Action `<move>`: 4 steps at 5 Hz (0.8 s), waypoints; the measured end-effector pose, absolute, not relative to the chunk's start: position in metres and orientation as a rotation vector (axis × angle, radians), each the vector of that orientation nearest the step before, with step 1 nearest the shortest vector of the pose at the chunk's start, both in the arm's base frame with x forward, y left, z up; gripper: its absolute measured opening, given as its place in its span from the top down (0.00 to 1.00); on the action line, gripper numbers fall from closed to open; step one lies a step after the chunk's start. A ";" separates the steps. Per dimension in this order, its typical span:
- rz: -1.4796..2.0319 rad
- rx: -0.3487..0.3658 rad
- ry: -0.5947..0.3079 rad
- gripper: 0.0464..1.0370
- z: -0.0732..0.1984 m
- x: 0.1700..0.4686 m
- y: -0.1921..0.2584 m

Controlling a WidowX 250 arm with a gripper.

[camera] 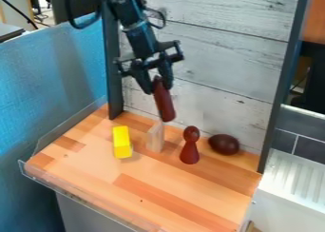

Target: Remove the red ball from the red cylinder and put the cylinder on top of the yellow rectangle

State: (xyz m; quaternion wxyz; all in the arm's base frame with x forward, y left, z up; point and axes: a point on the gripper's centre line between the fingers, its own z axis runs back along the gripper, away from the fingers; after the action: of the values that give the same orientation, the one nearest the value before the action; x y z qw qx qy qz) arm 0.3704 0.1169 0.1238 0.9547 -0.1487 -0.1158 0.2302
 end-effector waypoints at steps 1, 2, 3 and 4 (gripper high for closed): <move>0.433 -0.273 -0.212 0.57 0.116 0.364 0.136; 0.415 -0.245 -0.228 0.57 0.120 0.361 0.152; 0.404 -0.204 -0.237 0.57 0.120 0.355 0.168; 0.377 -0.167 -0.207 0.57 0.106 0.354 0.179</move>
State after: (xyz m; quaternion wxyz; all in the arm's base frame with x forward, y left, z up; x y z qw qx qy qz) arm 0.3538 0.1787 0.1057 0.9735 -0.0828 -0.1024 0.1870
